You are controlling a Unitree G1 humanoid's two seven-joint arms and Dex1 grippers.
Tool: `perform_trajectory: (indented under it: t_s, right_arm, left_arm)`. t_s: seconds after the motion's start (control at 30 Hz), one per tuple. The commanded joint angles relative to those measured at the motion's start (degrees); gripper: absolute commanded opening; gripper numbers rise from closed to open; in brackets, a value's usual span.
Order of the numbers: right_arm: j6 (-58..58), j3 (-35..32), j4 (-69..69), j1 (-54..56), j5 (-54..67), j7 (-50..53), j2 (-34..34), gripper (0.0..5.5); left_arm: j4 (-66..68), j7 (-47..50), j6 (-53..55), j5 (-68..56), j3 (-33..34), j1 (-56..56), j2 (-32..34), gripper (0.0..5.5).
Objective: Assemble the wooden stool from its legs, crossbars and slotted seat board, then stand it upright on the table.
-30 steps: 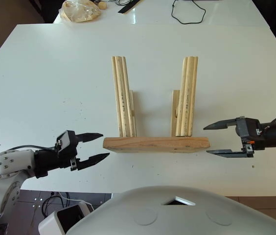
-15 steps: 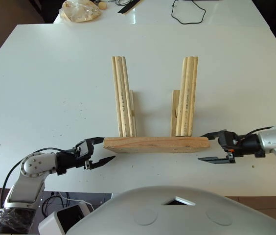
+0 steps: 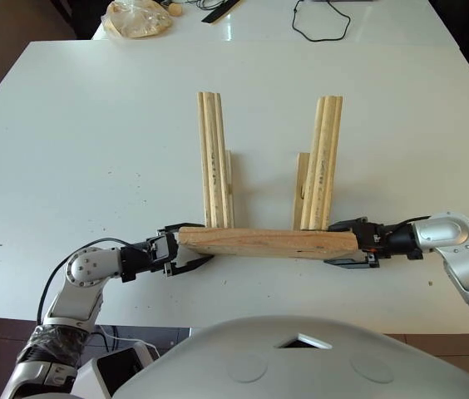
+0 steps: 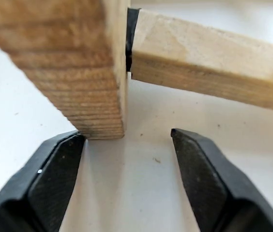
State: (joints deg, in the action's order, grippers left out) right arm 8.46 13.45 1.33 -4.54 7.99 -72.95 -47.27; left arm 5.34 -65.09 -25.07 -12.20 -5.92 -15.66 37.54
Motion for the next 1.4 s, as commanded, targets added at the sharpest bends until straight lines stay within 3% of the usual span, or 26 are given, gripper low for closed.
perform_trajectory:
  t_s: [0.03, 0.27, 0.43, 0.73, 0.9, 1.1, 1.4]
  right_arm:
    - [0.89, 1.75, -2.74, 1.53, -2.64, 0.05, 0.18, 2.96]
    - [1.03, 2.72, -2.71, 1.44, -1.52, -0.21, 0.01, 1.91]
    - [-2.04, 2.41, -0.79, 0.88, 1.50, -0.73, -0.11, 1.27]
    - [-16.06, -2.99, 9.41, -2.94, 11.33, 1.72, -0.46, 1.26]
    - [-33.51, -8.04, 19.62, -5.81, 18.83, 4.94, -3.71, 1.26]
    - [-43.31, -15.21, 30.99, -9.13, 29.55, 3.13, -7.53, 1.26]
    - [-55.62, -30.94, 40.63, -12.46, 53.39, -0.39, -13.54, 1.26]
  left_arm:
    - [2.58, -0.53, 0.62, 2.51, -2.65, -0.72, 0.48, 2.94]
    - [3.79, -1.53, -0.16, 1.52, -3.92, -0.29, 1.53, 1.76]
    - [3.23, -0.64, 0.01, 1.27, -4.34, 0.22, 1.03, 1.58]
    - [-4.02, 5.83, 5.66, -1.56, -0.25, -2.00, 0.05, 1.57]
    - [-16.94, 7.82, 14.22, -5.20, 2.70, -5.20, 0.91, 1.58]
    - [-34.95, 5.94, 30.70, -18.02, 9.05, -6.79, 6.36, 1.58]
    - [-46.30, 5.54, 53.53, -46.42, 22.98, -4.82, 16.78, 1.58]
